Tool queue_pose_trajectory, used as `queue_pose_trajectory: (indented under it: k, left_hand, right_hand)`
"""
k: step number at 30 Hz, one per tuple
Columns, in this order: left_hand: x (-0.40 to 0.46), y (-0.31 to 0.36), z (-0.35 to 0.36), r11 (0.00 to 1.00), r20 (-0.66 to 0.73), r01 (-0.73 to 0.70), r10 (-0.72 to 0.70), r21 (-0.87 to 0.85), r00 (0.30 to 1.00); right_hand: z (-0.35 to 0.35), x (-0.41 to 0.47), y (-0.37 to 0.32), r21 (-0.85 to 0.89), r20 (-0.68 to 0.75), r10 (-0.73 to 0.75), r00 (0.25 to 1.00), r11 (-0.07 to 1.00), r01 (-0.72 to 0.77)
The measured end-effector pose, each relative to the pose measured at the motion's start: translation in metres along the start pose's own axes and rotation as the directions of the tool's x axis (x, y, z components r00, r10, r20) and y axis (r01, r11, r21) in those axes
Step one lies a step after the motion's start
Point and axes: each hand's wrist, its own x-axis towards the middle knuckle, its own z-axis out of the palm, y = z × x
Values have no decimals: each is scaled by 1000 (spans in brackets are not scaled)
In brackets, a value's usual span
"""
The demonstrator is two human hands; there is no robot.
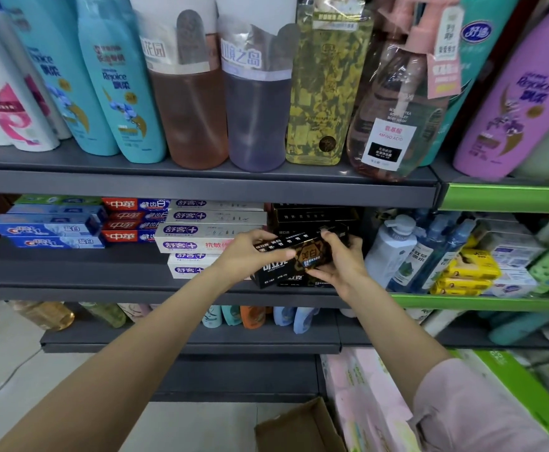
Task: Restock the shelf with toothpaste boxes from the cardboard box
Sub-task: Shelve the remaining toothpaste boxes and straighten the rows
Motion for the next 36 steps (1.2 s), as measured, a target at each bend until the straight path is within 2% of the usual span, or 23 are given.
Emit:
queue_pose_trajectory:
  k: [2, 6, 10, 13, 15, 18, 23, 28, 36]
  left_hand:
    - [2, -1, 5, 997, 23, -29, 27, 71, 999]
    - [8, -3, 7, 994, 5, -60, 60, 89, 998]
    - [17, -3, 9, 961, 38, -114, 108, 251, 993]
    - [24, -1, 15, 951, 87, -169, 151, 259, 985]
    - [26, -4, 18, 946, 102, -196, 176, 257, 979]
    - [34, -13, 26, 894, 116, -212, 181, 395, 977]
    - [45, -15, 45, 847, 71, -213, 204, 488, 976]
    - [52, -15, 53, 704, -47, -158, 263, 693, 964]
    - [60, -22, 34, 474, 57, -164, 231, 865, 971]
  right_hand:
    - [-1, 0, 1, -8, 12, -16, 1000, 1000, 16]
    - [-7, 5, 0, -27, -10, -30, 1000, 999, 30]
    - [-17, 13, 1, -282, -144, -129, 981, 956, 84]
    - [-19, 7, -1, -465, -174, -222, 959, 877, 118]
    - [-24, 2, 1, -594, -173, -304, 937, 791, 147]
    - [-31, 0, 8, -751, -76, -438, 896, 616, 237]
    - [-37, 7, 11, -885, 153, -435, 888, 340, 319]
    - [-39, 15, 11, -932, 320, -350, 881, 54, 360]
    - [-41, 28, 12, -902, 402, -353, 845, -313, 298]
